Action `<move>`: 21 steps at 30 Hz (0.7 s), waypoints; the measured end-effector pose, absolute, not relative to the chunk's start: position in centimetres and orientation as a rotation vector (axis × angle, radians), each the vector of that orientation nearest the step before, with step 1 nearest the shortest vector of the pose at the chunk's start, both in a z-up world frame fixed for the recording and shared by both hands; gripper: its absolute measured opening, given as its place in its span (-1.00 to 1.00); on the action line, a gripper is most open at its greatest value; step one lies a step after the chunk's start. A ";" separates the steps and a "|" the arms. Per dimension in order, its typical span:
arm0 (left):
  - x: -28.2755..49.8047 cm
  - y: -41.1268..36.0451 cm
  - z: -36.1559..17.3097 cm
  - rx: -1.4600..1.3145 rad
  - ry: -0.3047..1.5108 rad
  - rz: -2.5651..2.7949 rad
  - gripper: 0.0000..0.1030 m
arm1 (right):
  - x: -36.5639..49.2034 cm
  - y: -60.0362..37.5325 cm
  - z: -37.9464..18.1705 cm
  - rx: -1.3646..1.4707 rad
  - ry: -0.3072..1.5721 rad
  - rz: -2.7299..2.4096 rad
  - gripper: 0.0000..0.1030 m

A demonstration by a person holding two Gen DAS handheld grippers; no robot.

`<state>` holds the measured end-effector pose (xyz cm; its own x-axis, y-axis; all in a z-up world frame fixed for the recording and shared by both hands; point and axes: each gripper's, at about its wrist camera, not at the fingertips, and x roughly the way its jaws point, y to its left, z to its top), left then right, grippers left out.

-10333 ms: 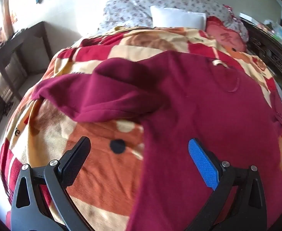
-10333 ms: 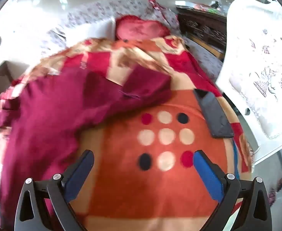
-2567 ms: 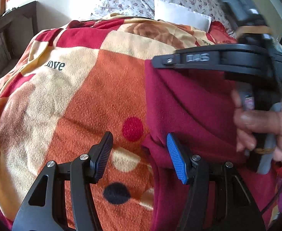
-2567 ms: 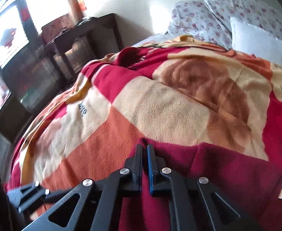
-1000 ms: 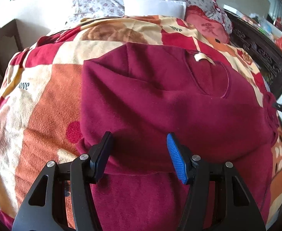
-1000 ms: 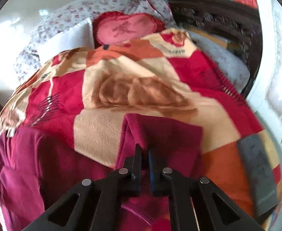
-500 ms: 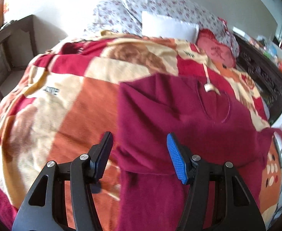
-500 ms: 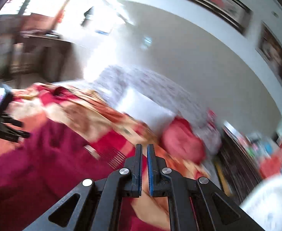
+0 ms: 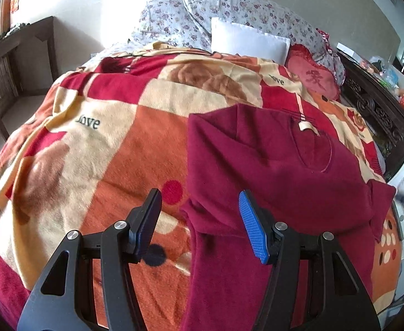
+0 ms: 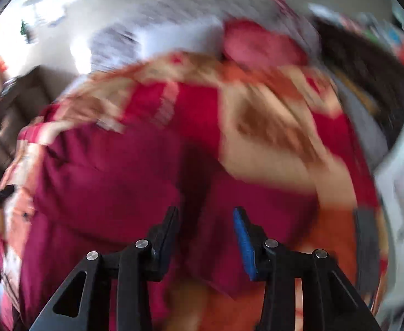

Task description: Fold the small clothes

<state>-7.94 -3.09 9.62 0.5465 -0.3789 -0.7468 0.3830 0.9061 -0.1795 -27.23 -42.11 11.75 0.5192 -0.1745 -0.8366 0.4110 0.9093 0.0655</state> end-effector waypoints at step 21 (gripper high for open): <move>-8.9 -4.6 9.4 0.028 0.889 -0.461 0.13 | -34.6 -44.6 15.0 0.476 0.634 -0.374 -0.86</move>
